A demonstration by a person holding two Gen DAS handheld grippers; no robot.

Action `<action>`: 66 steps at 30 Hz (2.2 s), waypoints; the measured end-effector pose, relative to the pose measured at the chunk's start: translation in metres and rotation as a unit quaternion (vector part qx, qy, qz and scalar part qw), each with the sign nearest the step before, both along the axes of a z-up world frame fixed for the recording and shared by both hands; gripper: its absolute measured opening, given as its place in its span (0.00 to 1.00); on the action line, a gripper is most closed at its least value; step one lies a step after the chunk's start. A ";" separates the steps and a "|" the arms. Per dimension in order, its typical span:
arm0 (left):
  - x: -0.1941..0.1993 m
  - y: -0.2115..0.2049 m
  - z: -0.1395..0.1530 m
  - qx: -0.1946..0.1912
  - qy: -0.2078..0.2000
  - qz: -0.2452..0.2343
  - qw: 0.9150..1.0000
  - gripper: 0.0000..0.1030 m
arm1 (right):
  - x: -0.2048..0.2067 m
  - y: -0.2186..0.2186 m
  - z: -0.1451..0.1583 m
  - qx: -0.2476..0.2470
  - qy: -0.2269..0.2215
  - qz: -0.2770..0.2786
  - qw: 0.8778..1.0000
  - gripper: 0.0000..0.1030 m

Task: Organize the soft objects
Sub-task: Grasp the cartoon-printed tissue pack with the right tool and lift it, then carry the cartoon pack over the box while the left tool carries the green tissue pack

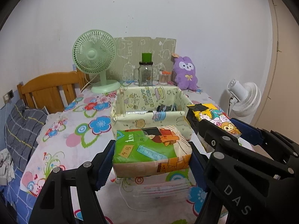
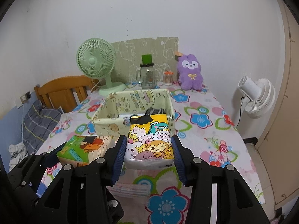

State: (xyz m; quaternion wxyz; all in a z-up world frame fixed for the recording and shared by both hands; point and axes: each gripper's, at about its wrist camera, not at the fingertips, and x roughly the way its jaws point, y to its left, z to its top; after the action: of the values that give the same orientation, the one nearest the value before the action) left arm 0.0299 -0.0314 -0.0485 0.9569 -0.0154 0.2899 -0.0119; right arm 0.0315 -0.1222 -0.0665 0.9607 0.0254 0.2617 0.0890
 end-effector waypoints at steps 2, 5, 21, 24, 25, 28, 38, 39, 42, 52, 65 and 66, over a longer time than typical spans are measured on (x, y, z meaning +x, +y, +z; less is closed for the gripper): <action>0.002 -0.001 0.004 0.002 -0.002 0.000 1.000 0.73 | 0.002 0.000 0.005 -0.002 -0.001 0.001 1.000 0.50; 0.004 -0.002 0.008 0.003 -0.004 -0.002 1.000 0.73 | 0.004 -0.001 0.009 -0.003 -0.004 0.003 1.000 0.50; 0.022 -0.001 0.023 0.006 -0.010 -0.005 1.000 0.73 | 0.021 0.002 0.026 -0.004 -0.010 0.012 1.000 0.50; 0.027 -0.001 0.023 0.007 -0.007 -0.004 1.000 0.73 | 0.026 0.003 0.026 -0.004 -0.006 0.010 1.000 0.50; 0.029 -0.001 0.023 0.006 -0.007 -0.004 1.000 0.73 | 0.029 0.003 0.026 -0.003 -0.003 0.009 1.000 0.50; 0.036 0.000 0.024 0.003 -0.007 -0.007 1.000 0.73 | 0.037 0.003 0.026 -0.001 0.001 0.006 1.000 0.50; 0.058 0.001 0.029 0.001 -0.012 -0.010 1.000 0.73 | 0.060 0.002 0.032 0.003 -0.003 0.002 1.000 0.50; 0.060 0.001 0.029 0.000 -0.011 -0.010 1.000 0.73 | 0.062 0.002 0.032 0.003 -0.003 0.001 1.000 0.50; 0.067 0.000 0.029 0.000 -0.010 -0.008 1.000 0.73 | 0.070 0.001 0.031 0.006 0.000 0.001 1.000 0.50; 0.093 0.003 0.029 -0.001 -0.009 -0.004 1.000 0.73 | 0.099 0.004 0.033 0.011 0.001 0.003 1.000 0.50; 0.127 0.009 0.024 0.005 -0.007 0.004 1.000 0.73 | 0.135 0.009 0.029 0.017 0.001 0.007 1.000 0.50; 0.129 0.009 0.023 0.006 -0.007 0.004 1.000 0.73 | 0.138 0.009 0.028 0.018 0.002 0.007 1.000 0.50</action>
State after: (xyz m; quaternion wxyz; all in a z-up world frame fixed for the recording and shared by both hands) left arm 0.1590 -0.0219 -0.0252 0.9589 -0.0109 0.2833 -0.0064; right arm 0.1690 -0.1132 -0.0387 0.9590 0.0410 0.2619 0.0999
